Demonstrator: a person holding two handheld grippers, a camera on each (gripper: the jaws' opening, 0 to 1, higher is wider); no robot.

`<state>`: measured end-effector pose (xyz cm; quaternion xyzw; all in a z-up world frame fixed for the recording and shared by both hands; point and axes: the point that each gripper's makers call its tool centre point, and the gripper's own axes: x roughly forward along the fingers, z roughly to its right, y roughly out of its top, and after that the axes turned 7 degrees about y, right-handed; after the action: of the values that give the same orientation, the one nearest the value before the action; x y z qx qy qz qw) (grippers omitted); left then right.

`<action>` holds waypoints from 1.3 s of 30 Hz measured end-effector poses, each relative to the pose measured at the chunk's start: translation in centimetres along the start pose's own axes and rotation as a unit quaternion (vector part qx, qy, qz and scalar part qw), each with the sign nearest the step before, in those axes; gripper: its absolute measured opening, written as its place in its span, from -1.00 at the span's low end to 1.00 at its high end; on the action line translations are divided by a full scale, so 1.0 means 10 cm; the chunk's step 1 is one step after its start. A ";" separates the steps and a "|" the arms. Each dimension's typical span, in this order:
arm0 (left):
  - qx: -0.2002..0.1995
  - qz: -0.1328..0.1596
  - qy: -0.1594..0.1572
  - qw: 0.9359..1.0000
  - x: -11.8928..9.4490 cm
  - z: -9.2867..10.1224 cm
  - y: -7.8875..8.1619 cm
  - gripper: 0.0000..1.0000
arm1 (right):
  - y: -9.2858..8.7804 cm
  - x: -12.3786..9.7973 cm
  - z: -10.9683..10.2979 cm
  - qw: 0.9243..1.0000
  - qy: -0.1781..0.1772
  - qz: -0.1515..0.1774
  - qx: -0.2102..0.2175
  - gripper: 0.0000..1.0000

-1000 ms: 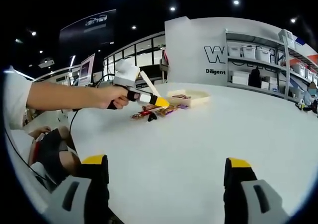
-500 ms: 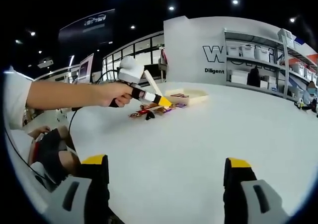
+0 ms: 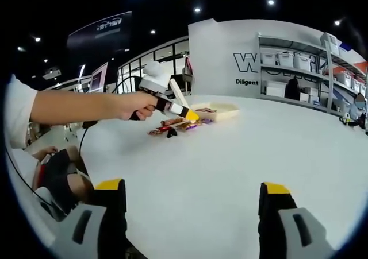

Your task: Place the target food into the container with the food tongs after gripping and lifting it, then release it inside without dropping or visibly crushing the food.

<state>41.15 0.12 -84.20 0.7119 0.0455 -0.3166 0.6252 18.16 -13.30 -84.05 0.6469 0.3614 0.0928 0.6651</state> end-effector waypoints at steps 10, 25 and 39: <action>0.001 -0.027 0.003 1.000 0.06 -0.01 -0.11 -0.42 | -0.02 -0.03 0.02 1.000 -0.001 0.003 0.002 0.88; 0.030 -0.023 -0.021 0.999 0.10 0.04 -0.11 -0.59 | -0.01 -0.05 0.05 1.000 -0.003 0.006 0.003 0.87; -0.031 -0.004 -0.085 0.996 -0.02 0.18 0.02 -0.60 | 0.01 -0.07 0.07 1.000 -0.008 0.006 0.004 0.87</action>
<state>40.41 -1.50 -83.94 0.6626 0.0053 -0.3769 0.6472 18.10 -14.30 -83.81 0.6525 0.3520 0.0902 0.6650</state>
